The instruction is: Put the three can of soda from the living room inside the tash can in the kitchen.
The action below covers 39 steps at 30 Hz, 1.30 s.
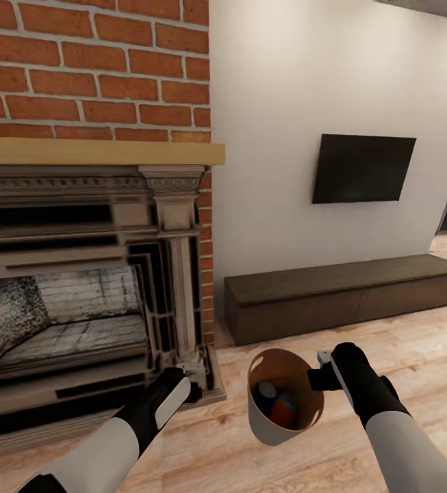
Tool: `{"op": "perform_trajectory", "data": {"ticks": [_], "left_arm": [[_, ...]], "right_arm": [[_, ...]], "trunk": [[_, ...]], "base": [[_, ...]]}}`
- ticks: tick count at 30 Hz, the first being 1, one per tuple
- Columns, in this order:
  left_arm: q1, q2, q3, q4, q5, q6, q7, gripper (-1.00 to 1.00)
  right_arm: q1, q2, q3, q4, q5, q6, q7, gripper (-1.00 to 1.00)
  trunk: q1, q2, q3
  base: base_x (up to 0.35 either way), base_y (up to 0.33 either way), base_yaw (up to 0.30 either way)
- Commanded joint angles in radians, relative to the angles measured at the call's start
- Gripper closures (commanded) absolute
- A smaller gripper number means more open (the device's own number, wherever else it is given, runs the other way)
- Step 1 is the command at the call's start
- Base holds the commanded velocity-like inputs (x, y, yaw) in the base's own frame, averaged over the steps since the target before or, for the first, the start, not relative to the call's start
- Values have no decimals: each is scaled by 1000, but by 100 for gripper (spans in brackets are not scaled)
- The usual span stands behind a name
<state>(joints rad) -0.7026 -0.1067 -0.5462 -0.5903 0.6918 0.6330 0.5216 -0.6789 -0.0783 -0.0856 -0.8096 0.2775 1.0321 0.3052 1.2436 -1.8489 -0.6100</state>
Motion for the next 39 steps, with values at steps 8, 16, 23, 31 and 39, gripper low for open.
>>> {"op": "perform_trajectory", "data": {"ticks": [8,16,23,31,39], "left_arm": [[0,-2,0,-8,0,-3,0,-100],[0,-7,0,-10,1,-1,1,-100],[0,-8,0,-10,1,0,1,-100],[0,-8,0,-11,2,-2,1,-100],[0,-10,0,-12,2,-7,1,-100]], "right_arm": [[0,2,0,0,-42,5,8,100],[0,3,39,0,-43,5,8,100],[0,3,48,0,-43,5,8,100],[0,3,49,0,-42,5,8,100],[1,3,49,0,-41,4,8,100]], "trunk": [[0,0,1],[0,0,1],[0,0,1],[0,0,1],[0,0,1]], "base": [[255,21,-243],[-30,33,-40],[-131,105,-4],[-71,76,0],[-6,38,0]]}}
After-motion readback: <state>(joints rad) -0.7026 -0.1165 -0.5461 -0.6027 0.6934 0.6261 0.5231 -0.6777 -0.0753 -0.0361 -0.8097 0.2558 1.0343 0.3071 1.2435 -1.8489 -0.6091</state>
